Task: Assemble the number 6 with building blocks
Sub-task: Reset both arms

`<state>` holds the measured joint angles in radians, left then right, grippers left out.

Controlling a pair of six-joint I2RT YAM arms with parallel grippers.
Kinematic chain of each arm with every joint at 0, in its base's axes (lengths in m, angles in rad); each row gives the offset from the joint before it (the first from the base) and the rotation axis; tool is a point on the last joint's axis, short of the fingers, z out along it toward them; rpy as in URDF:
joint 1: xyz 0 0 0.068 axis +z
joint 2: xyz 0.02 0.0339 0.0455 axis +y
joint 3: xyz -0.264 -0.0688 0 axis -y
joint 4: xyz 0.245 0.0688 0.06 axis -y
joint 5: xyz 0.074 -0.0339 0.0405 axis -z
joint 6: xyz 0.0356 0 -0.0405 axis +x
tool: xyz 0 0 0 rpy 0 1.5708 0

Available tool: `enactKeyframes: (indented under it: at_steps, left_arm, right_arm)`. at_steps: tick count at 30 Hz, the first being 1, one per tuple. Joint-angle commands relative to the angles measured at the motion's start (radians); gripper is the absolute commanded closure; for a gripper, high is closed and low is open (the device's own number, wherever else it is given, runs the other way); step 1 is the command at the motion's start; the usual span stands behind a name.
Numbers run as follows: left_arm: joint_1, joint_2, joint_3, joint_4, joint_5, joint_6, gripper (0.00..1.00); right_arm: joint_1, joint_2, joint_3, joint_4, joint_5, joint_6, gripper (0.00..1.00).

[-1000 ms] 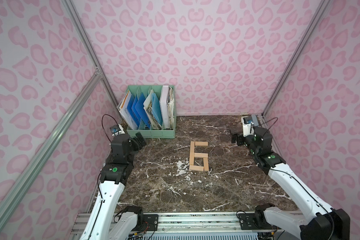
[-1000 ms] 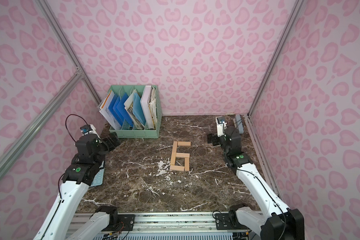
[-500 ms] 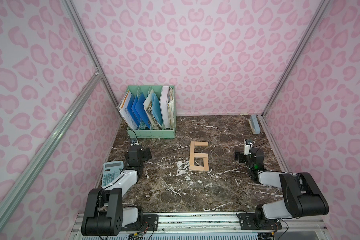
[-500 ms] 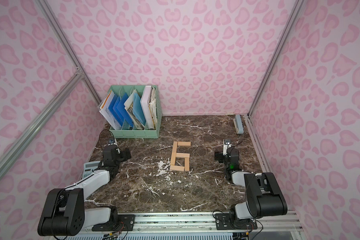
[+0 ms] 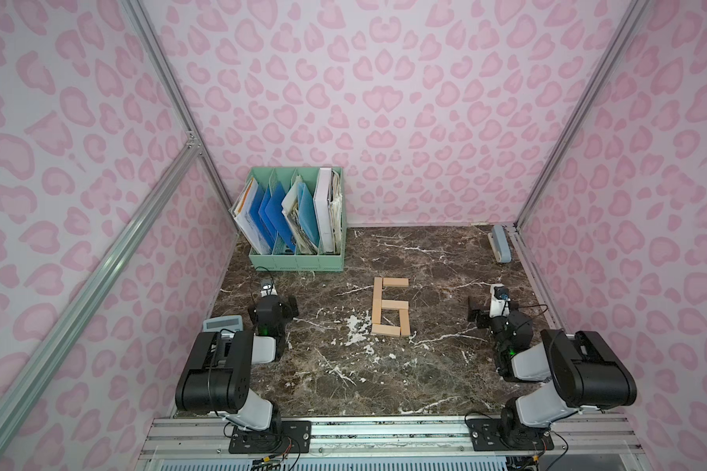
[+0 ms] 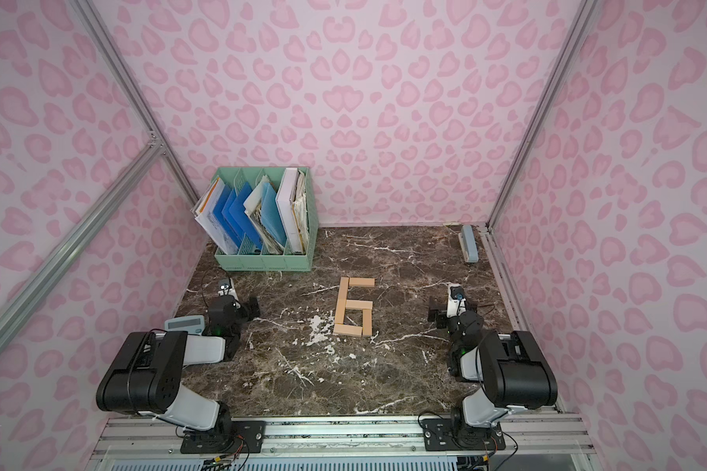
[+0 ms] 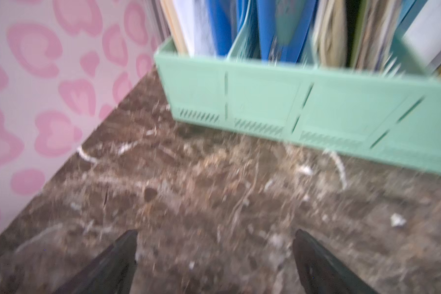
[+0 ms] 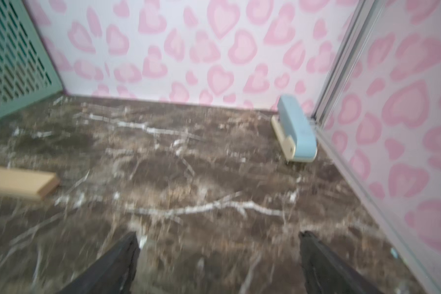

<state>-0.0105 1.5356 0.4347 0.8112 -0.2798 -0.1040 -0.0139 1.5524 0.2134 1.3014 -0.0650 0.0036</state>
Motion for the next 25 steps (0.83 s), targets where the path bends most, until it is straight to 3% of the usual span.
enactKeyframes:
  at_steps: [1, 11, 25]
  left_arm:
    - [-0.008, 0.010, -0.008, -0.005, -0.038, 0.012, 0.01]
    - [-0.011, 0.008, 0.026, -0.083, -0.042, 0.004, 0.01]
    - [-0.014, -0.001, 0.009, -0.063, -0.044, 0.007, 0.01]
  right_arm:
    - [-0.003, 0.014, -0.015, 0.068, 0.025, 0.015, 0.01]
    - [0.001, 0.014, -0.011, 0.063, 0.032, 0.015, 0.01]
    - [-0.007, 0.012, -0.009, 0.058, 0.020, 0.019, 0.01]
